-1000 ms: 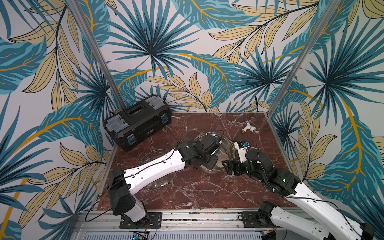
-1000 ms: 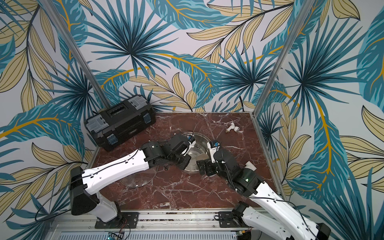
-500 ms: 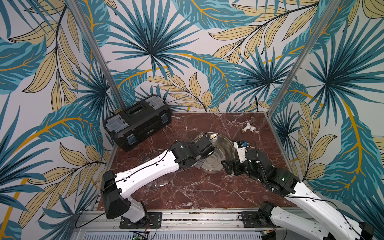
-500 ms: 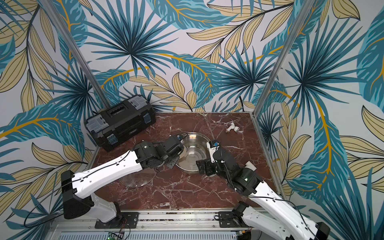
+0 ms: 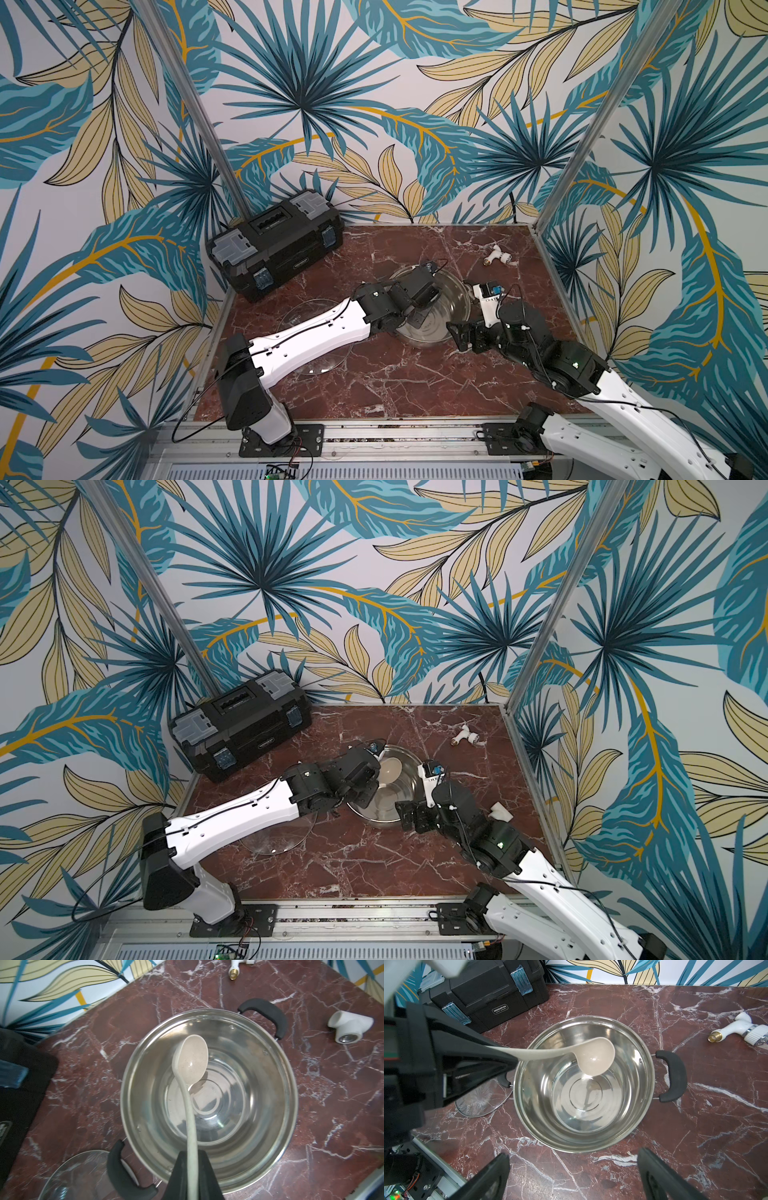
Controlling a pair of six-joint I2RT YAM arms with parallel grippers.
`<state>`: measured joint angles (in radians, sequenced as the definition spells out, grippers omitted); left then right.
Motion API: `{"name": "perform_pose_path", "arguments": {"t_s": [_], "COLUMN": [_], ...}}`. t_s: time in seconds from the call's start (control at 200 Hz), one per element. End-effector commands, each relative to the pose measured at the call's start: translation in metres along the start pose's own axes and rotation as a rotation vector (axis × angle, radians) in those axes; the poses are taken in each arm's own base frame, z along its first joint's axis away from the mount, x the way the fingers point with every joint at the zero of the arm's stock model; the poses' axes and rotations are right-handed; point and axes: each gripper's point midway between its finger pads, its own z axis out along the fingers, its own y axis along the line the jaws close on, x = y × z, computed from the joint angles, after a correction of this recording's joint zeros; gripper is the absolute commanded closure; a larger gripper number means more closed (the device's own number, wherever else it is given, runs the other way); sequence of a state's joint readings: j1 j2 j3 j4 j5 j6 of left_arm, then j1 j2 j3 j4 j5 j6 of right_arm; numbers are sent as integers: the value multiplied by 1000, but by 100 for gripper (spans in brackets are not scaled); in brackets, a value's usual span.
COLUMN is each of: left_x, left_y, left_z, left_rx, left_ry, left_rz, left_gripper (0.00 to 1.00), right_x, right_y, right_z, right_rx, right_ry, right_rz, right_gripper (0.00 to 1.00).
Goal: Stir the soup with a spoon
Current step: Stir the soup in the pan with a stick.
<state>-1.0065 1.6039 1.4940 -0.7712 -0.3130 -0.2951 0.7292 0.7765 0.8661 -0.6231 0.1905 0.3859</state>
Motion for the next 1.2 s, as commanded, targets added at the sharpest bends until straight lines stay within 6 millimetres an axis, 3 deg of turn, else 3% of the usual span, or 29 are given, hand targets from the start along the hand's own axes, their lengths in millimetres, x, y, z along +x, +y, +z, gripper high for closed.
{"name": "perform_pose_path", "arguments": {"t_s": [0.0,0.115,0.245,0.421,0.581,0.761,0.927,1.077,1.197], "left_x": [-3,10,33,67,75,65,35,4,-12], "left_y": [-24,-29,-21,3,32,62,69,57,32], "left_z": [-1,-10,-20,-28,-33,-33,-33,-28,-23], "left_rx": [136,190,182,87,-59,-214,-273,-227,-99], "left_ry": [-17,22,89,195,212,212,112,-4,-54], "left_rz": [-10,-22,-41,-29,-1,31,29,10,-2], "left_gripper": [100,100,100,100,100,100,100,100,100], "right_x": [11,10,9,7,6,4,6,7,5], "right_y": [-7,-7,-5,-2,0,-1,-3,-4,-7], "right_z": [2,2,3,8,11,8,5,2,-2], "right_rx": [26,25,18,11,4,10,16,17,27], "right_ry": [19,18,13,13,16,10,11,8,2], "right_rz": [1,1,0,-3,-3,-5,1,6,7], "right_gripper": [1,0,1,0,1,0,1,0,0]}}
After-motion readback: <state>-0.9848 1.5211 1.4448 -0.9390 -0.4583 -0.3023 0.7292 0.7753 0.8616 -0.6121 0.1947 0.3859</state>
